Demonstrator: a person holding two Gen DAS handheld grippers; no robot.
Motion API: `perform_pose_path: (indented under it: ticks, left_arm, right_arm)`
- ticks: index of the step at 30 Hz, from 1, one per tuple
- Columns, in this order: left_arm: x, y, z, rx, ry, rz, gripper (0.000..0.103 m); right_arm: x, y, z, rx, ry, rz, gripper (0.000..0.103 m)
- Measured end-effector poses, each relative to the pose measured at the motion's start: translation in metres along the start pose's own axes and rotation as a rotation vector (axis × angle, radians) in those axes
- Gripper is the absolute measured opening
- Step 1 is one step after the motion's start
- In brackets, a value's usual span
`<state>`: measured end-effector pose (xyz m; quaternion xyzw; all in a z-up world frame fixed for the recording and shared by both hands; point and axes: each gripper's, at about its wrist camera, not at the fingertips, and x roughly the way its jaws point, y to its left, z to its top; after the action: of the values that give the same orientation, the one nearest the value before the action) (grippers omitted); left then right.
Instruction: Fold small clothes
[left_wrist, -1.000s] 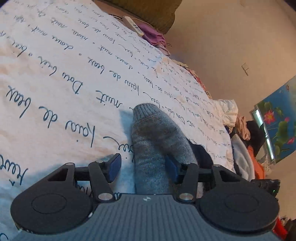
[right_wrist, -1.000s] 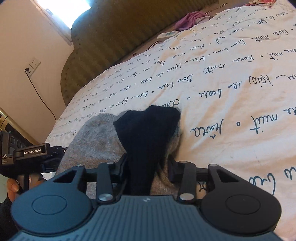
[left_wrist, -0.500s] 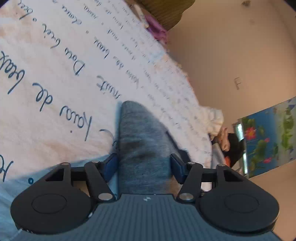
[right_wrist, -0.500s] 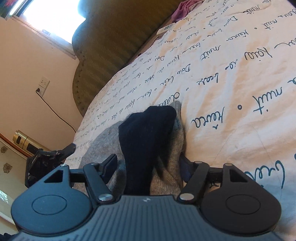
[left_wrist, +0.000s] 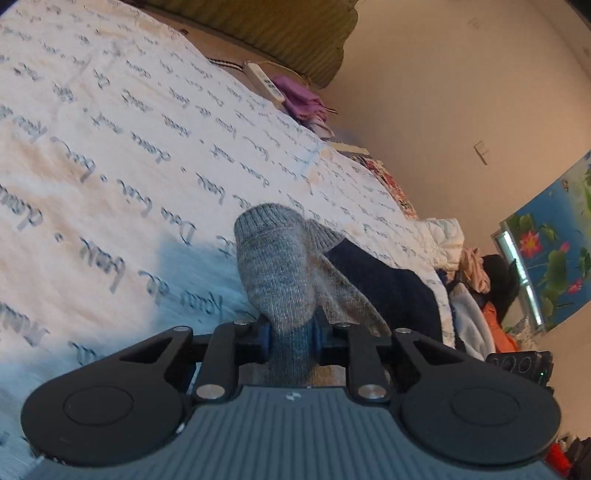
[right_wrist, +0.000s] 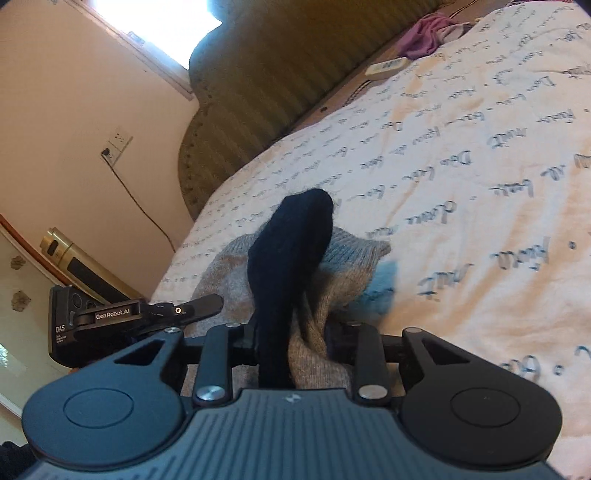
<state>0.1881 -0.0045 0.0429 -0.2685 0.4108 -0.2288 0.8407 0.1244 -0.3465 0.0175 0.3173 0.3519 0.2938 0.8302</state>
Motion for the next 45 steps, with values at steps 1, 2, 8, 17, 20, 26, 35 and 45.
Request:
perform_pose_path:
  ticks: [1,2,8,17,20,26,35,45]
  left_arm:
    - [-0.002,0.003,0.009,0.014,-0.012,0.029,0.023]
    - [0.001,0.007,0.019,0.026,-0.017,0.058,0.023]
    - [0.043,0.046,0.060,0.027,0.047,0.212,0.014]
    - [-0.050,0.040,-0.035,0.001,-0.010,-0.037,0.050]
    - [-0.052,0.036,-0.074,0.031,0.046,-0.062,0.057]
    - [-0.037,0.029,-0.102,0.035,0.120,-0.063,0.024]
    - [-0.104,0.025,-0.077,0.100,0.053,-0.046,0.014]
    - [-0.102,0.055,-0.119,0.074,0.135,0.021,0.025]
  right_arm:
    - [0.013,0.004,0.004,0.012,0.004,0.016,0.028]
    - [0.026,0.004,0.008,0.024,0.009,0.021,0.028]
    - [0.095,-0.031,0.025,0.227,0.072,-0.058,0.041]
    - [-0.001,-0.017,-0.012,0.118,0.003,-0.047,0.092]
    - [-0.016,-0.019,-0.044,0.139,0.061,-0.054,0.091]
    - [-0.010,0.002,-0.074,0.118,0.111,0.019,0.077]
    - [-0.004,0.050,-0.077,0.033,0.166,0.123,0.017]
    - [0.001,0.018,-0.123,0.173,0.183,0.093,0.022]
